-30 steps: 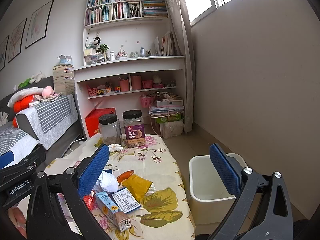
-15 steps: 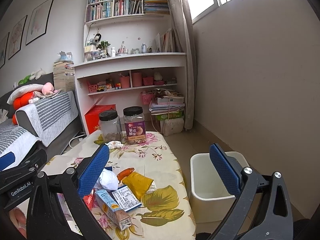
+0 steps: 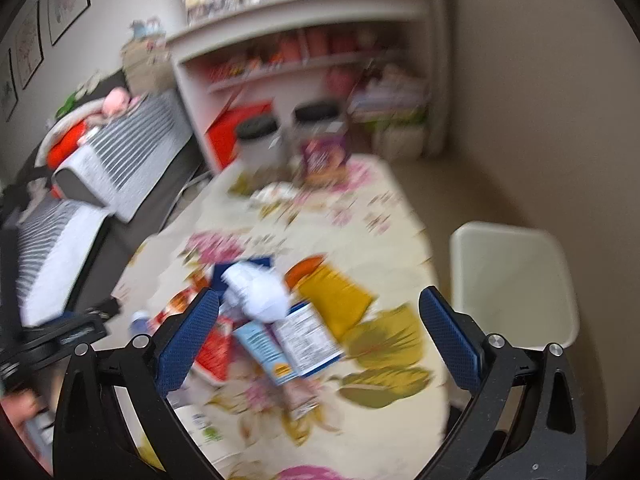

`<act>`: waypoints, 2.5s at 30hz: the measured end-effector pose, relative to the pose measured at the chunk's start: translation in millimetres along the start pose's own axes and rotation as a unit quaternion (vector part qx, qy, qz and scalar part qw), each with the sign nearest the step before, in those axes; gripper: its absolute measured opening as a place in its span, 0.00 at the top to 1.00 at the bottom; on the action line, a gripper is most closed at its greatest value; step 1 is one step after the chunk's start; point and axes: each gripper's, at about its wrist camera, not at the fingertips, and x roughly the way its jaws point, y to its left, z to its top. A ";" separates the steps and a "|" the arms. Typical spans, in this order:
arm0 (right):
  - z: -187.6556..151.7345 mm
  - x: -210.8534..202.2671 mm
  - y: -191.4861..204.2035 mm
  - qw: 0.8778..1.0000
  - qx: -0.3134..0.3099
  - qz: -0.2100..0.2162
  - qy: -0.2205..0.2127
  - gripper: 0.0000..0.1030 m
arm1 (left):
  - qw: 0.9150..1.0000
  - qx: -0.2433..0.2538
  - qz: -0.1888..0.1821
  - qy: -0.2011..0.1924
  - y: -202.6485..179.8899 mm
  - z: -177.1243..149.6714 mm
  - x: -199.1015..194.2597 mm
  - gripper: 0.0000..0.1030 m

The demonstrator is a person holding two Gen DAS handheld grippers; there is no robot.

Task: Collect trash
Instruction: 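Grasp the clear water bottle with the left tool while the right tool grasps the white paper cup, then carry the paper cup over the white wastebasket and open the right tool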

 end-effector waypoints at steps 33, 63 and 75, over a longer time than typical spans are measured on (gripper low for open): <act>-96.4 95.0 121.7 0.844 -0.251 0.282 0.381 0.07 | 0.981 -0.093 -0.123 0.119 71.3 4.8 91.0 0.49; 12.7 95.9 81.2 0.914 -0.211 0.259 0.231 0.47 | 0.987 -0.097 -0.125 0.031 93.4 11.2 58.8 0.50; 27.4 57.8 30.7 0.976 -0.106 0.187 0.036 0.46 | 0.985 -0.078 -0.131 -0.077 49.5 30.7 8.9 0.50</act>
